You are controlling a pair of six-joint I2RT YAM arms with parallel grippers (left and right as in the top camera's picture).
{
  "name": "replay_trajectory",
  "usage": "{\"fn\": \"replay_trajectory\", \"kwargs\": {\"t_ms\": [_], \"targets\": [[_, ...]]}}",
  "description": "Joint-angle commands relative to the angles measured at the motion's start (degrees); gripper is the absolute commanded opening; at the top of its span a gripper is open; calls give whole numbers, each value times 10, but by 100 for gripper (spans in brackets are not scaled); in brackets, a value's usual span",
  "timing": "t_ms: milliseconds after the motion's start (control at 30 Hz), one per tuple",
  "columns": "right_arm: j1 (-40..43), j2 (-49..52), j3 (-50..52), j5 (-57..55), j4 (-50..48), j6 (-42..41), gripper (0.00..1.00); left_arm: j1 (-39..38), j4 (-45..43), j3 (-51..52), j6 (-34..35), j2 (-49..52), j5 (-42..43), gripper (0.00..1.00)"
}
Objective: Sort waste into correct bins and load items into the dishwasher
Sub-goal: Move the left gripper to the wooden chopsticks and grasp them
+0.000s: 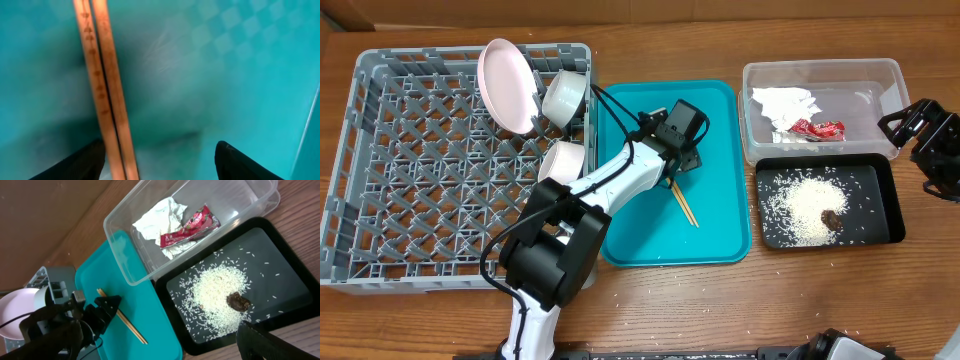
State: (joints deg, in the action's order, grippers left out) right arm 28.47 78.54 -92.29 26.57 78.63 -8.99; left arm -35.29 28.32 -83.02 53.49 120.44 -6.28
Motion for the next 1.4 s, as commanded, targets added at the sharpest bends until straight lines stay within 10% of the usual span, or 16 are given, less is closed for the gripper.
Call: {"fn": "replay_trajectory", "kwargs": {"t_ms": [0,633,1367], "targets": [[2,0,-9,-4,-3,-2,100,-4,2,5,4,21,2,72],[2,0,-9,-4,-3,-2,100,-4,93,-114,-72,15,-12,71],[2,0,-9,-4,-3,-2,100,-5,100,-104,17,63,-16,66]]}}
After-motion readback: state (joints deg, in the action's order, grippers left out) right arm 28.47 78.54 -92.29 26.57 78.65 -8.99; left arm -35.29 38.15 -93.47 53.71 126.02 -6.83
